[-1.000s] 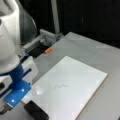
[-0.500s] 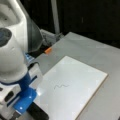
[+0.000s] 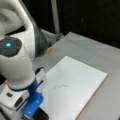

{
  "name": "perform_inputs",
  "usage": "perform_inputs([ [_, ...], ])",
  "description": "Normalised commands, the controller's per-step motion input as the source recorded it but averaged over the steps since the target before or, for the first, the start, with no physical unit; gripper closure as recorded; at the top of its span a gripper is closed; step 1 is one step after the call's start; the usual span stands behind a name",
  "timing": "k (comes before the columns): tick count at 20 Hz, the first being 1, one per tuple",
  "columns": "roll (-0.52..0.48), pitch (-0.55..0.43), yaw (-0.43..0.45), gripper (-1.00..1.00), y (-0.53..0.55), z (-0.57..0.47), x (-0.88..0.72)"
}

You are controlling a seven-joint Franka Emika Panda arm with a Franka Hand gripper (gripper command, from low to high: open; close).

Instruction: Erasing curve lines

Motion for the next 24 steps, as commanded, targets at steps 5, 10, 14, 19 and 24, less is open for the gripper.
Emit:
perform_inputs([
  [5, 0.188, 0.039, -0.199, -1.00, -0.08, -0.08, 0.06],
  [10, 0.126, 0.012, -0.190, -1.00, -0.06, -0.06, 0.00],
  [14, 0.043, -0.052, -0.261, -1.00, -0.04, -0.08, -0.05],
  [19, 0.009, -0.080, -0.221, -1.00, 0.03, -0.17, -0.13],
  [24, 0.003, -0.107, -0.159, -1.00, 0.11, -0.20, -0.09],
])
